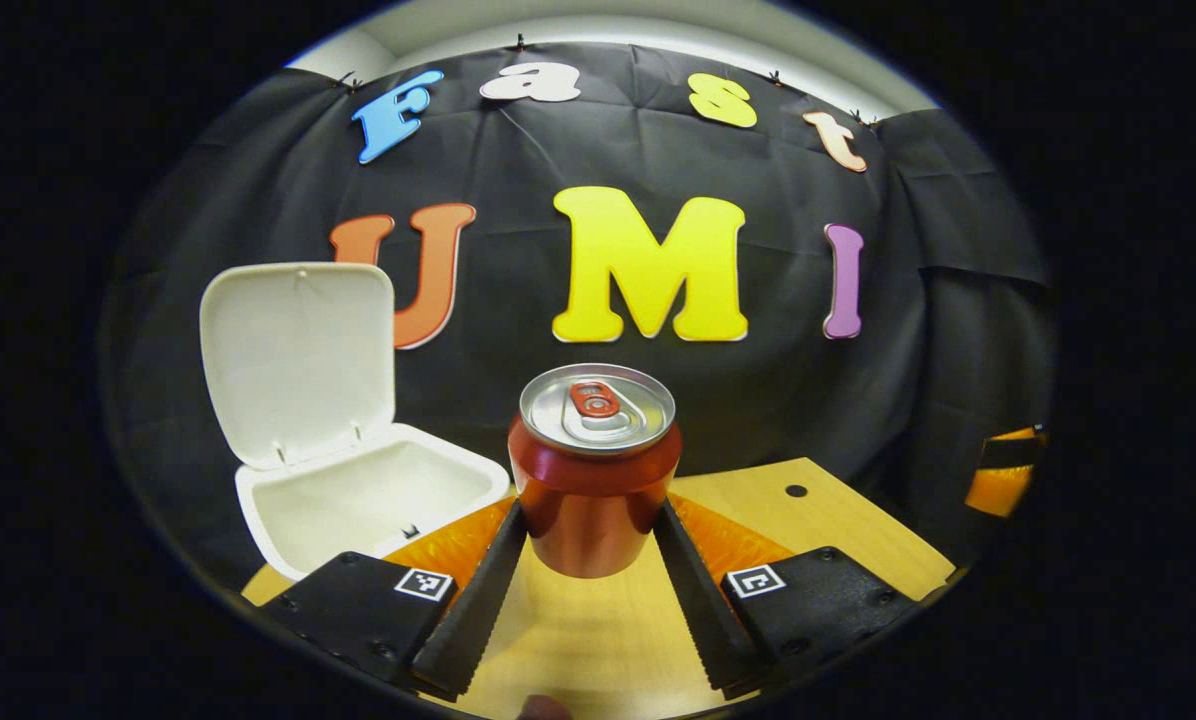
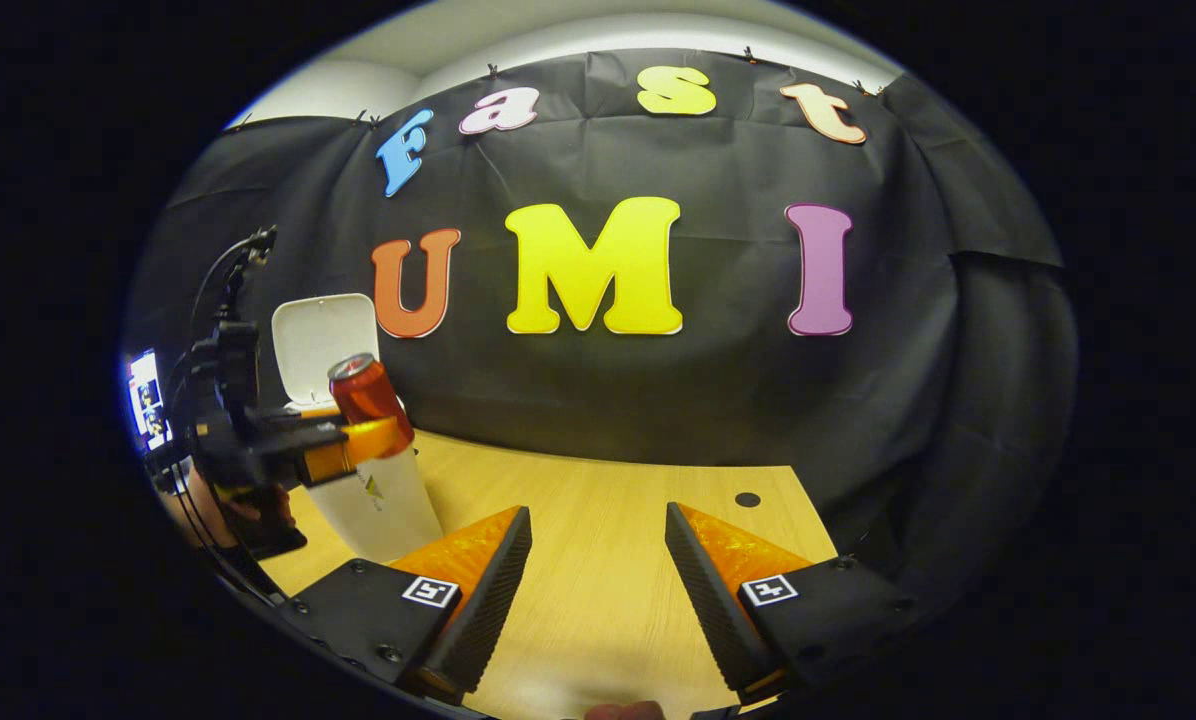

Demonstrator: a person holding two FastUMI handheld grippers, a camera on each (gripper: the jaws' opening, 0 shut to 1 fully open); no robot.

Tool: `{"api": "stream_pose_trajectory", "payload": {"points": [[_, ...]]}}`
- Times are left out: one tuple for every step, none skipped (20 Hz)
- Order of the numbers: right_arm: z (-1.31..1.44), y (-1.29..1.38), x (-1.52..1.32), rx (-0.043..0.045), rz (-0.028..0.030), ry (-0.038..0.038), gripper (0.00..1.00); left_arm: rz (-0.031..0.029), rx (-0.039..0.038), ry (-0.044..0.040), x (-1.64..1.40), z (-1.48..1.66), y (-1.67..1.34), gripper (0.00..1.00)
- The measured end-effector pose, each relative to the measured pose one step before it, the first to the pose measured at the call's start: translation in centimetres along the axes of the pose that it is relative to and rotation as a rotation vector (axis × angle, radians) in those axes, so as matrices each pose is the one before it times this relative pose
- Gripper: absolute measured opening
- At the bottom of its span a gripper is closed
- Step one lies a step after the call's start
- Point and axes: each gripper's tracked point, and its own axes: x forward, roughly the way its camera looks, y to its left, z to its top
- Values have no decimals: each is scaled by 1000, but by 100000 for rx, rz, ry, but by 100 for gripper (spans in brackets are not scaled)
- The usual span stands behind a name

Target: Press the lid of the desktop garbage bin to open it, pick up the crumpled paper on the desktop and throw it into the bin, then pick up the pop can on the desktop and drop it into the bin, and finally close the garbage bin lid.

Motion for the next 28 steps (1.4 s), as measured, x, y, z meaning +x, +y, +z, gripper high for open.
{"api": "stream_pose_trajectory", "payload": {"points": [[16,89,-28,1587,-55,-87,87,3705,729,-1723,297,1144,1489,84],[48,10,-31,224,-226,-269,87,2806,-844,-995,348,865,1264,84],[67,-108,103,-182,-299,81,87,2918,-1819,-279,270,555,1326,84],[134,-103,125,40,-179,84,87,3779,-1964,318,398,407,1372,84],[247,-83,239,347,-312,-18,87,4362,-2069,522,748,261,1669,84],[239,55,217,430,-151,-47,87,3898,-2507,1801,494,-169,1470,84],[120,-31,278,259,-176,-64,87,2732,-2782,2116,490,-303,1124,83],[215,159,231,148,13,-62,87,2280,-1752,1774,560,-378,781,84],[69,148,281,87,93,44,87,2167,-146,1130,557,-379,1003,84],[30,289,234,167,302,253,87,2318,1242,1254,577,-298,853,84],[-54,318,284,71,369,351,87,1916,1038,880,556,-496,908,84],[-74,399,327,-200,599,584,87,1448,90,896,446,-321,713,84],[-60,432,300,-564,710,422,87,1112,-390,1251,314,-476,676,84],[53,324,159,-359,431,68,87,327,-519,1780,388,-601,261,84],[-39,290,239,-103,484,165,87,25,-491,2179,181,-744,122,85],[-68,280,203,-35,250,353,87,413,-987,1599,227,-641,243,86],[-173,257,230,-275,310,564,87,314,-848,1140,114,-408,124,86],[-178,56,205,-495,-335,1031,87,600,-532,1029,-51,-343,162,86],[-193,73,133,31,138,884,87,543,-2,541,-122,-317,142,87],[-26,117,116,204,-16,602,87,247,-119,-235,-218,-3,-16,89],[-30,226,149,128,381,306,87,578,-409,-557,-298,90,34,90],[109,227,54,-398,583,30,87,1033,-622,-585,-317,136,194,92],[131,251,10,-809,606,-169,87,1578,-410,-1029,-318,254,166,93],[238,275,27,-630,749,-380,87,2052,-47,-1156,-280,296,213,95],[233,178,-160,-451,644,-310,87,1986,63,-1206,-289,406,183,95],[267,206,-72,-376,854,-454,87,1745,-144,-1285,-481,519,233,97],[293,123,4,-422,614,-581,87,1743,-1005,-1323,-474,556,107,98],[515,-53,-187,-382,703,-979,87,1750,-1754,-1871,-710,1001,-376,98]]}}
